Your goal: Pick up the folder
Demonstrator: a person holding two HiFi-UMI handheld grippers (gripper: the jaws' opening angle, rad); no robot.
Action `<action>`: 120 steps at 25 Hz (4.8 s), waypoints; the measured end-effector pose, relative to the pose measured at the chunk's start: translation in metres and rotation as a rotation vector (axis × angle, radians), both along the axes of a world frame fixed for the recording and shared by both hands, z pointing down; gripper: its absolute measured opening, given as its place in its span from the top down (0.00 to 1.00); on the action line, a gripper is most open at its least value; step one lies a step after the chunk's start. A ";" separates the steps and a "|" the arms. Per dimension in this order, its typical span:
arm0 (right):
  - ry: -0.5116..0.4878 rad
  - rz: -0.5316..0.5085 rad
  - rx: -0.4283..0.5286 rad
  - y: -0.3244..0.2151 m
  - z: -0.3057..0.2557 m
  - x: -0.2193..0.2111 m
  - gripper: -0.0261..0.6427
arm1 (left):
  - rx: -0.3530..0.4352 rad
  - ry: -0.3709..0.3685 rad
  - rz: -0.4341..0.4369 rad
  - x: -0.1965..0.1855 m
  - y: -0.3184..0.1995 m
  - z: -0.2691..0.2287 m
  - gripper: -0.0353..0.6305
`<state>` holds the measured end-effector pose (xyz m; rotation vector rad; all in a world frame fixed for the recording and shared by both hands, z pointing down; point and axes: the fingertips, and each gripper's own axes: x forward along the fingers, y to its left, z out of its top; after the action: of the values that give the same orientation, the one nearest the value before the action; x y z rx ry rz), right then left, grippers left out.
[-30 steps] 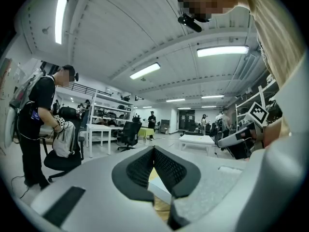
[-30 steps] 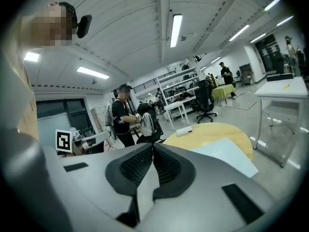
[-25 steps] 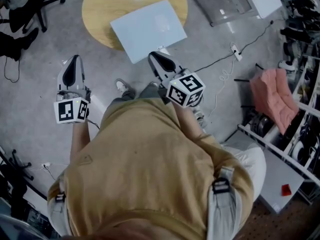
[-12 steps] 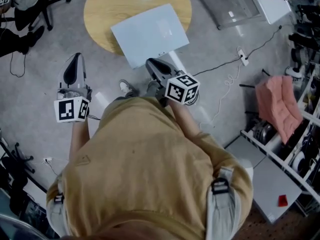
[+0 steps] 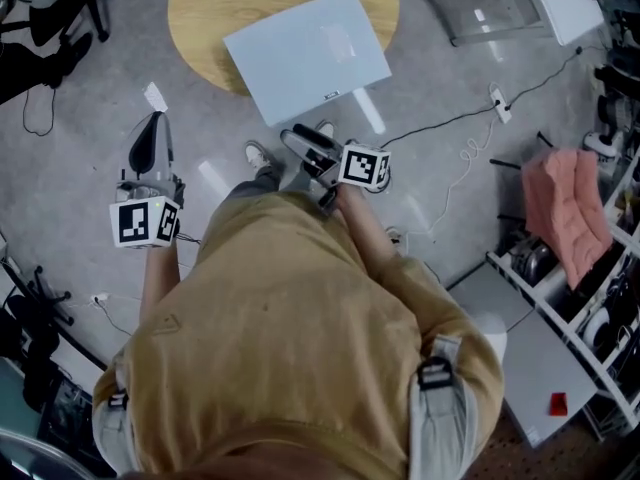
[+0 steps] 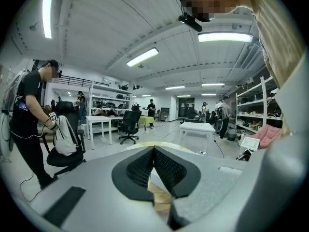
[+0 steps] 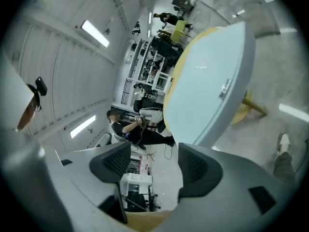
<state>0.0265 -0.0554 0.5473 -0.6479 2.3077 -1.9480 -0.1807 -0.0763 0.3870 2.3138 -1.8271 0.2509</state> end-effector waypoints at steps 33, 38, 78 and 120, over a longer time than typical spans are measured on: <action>-0.402 0.184 -0.189 -0.045 0.103 -0.061 0.37 | -0.181 -0.137 -0.087 -0.041 0.053 0.031 0.94; -0.419 0.250 -0.184 -0.052 0.106 -0.059 0.37 | -0.188 -0.141 -0.090 -0.044 0.061 0.034 0.94; -0.321 0.250 -0.126 0.025 0.089 -0.017 0.55 | -0.147 -0.085 -0.005 -0.031 0.054 0.036 0.94; -0.284 0.147 0.594 -0.072 -0.239 0.006 0.55 | 0.112 -0.005 -0.096 -0.021 0.037 -0.034 0.94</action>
<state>0.0326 -0.1271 0.3085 -0.4289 2.3858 -1.1099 -0.2015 -0.0389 0.3534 2.2900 -1.9974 0.1442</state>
